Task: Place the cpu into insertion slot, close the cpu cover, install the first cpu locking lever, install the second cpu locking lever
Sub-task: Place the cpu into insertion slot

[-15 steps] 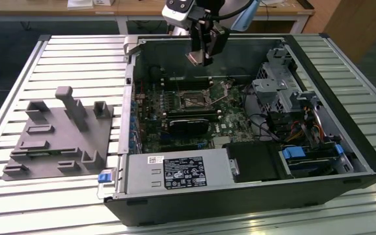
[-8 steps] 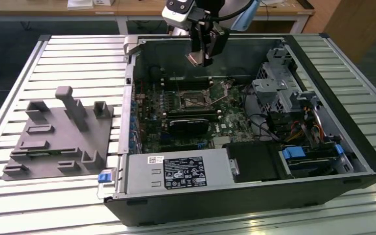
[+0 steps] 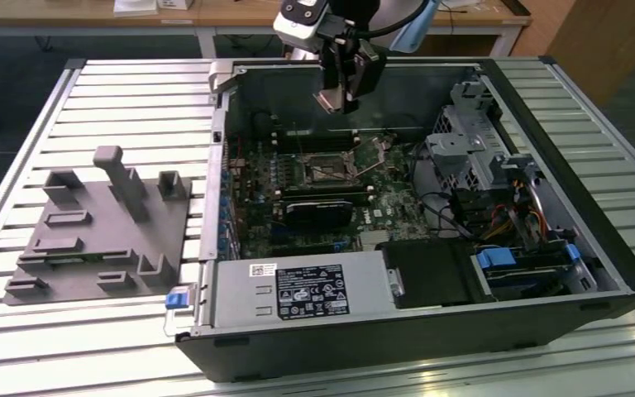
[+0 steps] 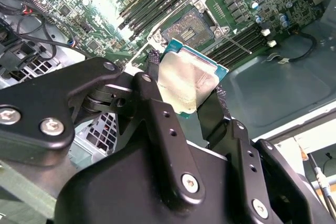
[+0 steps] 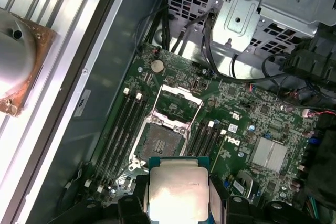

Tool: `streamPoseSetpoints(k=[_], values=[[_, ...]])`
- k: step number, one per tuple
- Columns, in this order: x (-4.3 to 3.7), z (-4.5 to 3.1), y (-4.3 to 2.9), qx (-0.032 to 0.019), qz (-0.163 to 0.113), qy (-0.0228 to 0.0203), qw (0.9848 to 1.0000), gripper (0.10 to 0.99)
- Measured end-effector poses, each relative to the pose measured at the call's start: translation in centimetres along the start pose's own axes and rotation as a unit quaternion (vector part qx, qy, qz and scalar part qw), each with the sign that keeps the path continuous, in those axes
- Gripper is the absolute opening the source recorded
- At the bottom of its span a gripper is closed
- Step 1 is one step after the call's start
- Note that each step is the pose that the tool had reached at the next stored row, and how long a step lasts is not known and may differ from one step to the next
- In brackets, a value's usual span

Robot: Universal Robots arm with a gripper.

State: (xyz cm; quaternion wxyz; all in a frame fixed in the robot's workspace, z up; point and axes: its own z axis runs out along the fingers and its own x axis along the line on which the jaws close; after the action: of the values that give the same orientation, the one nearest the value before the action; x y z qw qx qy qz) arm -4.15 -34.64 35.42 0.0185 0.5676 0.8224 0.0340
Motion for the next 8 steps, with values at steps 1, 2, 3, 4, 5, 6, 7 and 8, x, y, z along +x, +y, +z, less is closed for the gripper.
streamPoseSetpoints(k=[1, 2, 3, 4, 5, 6, 7, 8], values=[[0.00, 0.02, 0.00, 0.0000, 0.000, 0.0000, 1.0000, 0.541], [0.00, 0.05, 0.00, 0.0000, 0.000, 0.0000, 1.0000, 0.541], [0.00, 0.07, -0.01, 0.0000, 0.000, 0.0000, 1.0000, 0.541], [0.00, 0.10, -0.01, 0.0000, 0.000, 0.0000, 1.0000, 0.541], [0.00, 0.14, -0.01, 0.0000, 0.001, 0.0000, 1.0000, 0.541], [0.00, 0.17, -0.01, 0.0000, 0.001, -0.0001, 1.0000, 0.541], [0.00, 0.21, -0.02, 0.0000, 0.001, 0.0000, 1.0000, 0.541], [0.00, 0.25, -0.02, 0.0000, 0.001, 0.0000, 1.0000, 0.541]])
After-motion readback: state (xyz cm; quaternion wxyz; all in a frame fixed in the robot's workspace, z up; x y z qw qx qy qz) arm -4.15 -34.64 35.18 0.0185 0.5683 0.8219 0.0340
